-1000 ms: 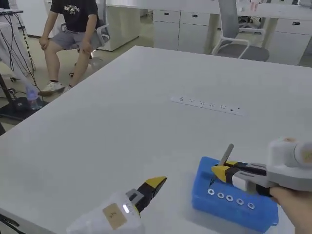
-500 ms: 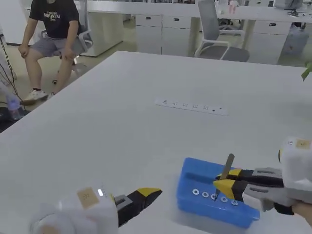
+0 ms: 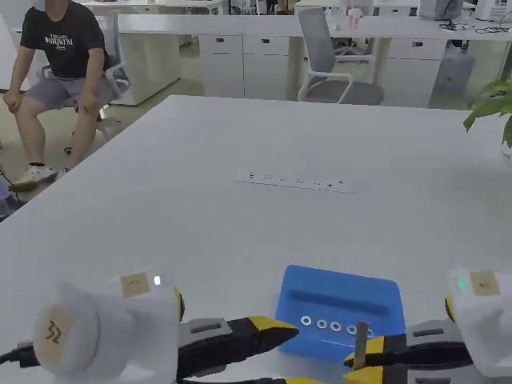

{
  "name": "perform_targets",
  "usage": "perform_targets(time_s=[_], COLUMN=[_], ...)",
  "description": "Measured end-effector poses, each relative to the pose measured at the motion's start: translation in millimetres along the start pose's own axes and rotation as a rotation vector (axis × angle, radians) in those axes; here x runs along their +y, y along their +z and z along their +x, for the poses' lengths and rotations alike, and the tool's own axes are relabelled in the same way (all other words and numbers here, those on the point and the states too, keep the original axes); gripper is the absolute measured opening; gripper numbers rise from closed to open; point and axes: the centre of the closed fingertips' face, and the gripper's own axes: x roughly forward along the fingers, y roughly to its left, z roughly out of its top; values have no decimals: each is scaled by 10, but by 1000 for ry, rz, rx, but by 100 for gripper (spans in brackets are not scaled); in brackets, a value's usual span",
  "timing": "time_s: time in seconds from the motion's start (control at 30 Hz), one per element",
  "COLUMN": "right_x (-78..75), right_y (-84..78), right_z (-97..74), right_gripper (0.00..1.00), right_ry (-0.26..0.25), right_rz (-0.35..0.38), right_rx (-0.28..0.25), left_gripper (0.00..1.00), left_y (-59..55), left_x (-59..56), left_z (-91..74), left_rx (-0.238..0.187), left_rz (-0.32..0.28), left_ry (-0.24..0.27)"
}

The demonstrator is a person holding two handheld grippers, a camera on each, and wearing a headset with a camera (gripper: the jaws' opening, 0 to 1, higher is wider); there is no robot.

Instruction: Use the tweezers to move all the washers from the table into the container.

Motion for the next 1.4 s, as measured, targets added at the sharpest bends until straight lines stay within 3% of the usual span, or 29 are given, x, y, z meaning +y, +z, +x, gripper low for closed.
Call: perform_targets(time_s=[0.13,0.2,0.23,0.3,0.43,0.5,0.83,0.9,1.0,1.2,1.3,1.4], right_x=[124,186,232,284,335,347,327,322,315,264,206,149], right_y=[-64,-82,-91,-107,-139,-142,-152,-169,-201,-334,-449,-543], right_z=[20,31,40,52,53,48,12,8,6,39,88,144], right_gripper=[4,4,4,4,4,4,4,4,4,5,5,5], right_ry=[43,63,81,99,114,115,88,85,82,59,39,21], right_rz=[-56,-95,-108,-136,-185,-195,-223,-228,-227,-216,-204,-189], right_rx=[50,71,81,100,138,147,179,188,198,223,246,246], left_gripper=[31,27,25,25,20,18,6,0,0,0,0,0], left_y=[14,6,-23,-29,-43,-99,-236,-240,-252,-380,-517,-618], left_x=[-45,-111,-130,-153,-156,-134,-258,-282,-305,-233,-129,-71], left_z=[21,31,34,53,94,116,302,332,355,389,410,449], left_rx=[32,58,91,116,149,192,296,301,314,391,462,494], left_rz=[33,56,55,81,118,182,308,326,330,394,427,439], left_ry=[-59,-119,-141,-165,-183,-182,-235,-246,-265,-259,-240,-239])
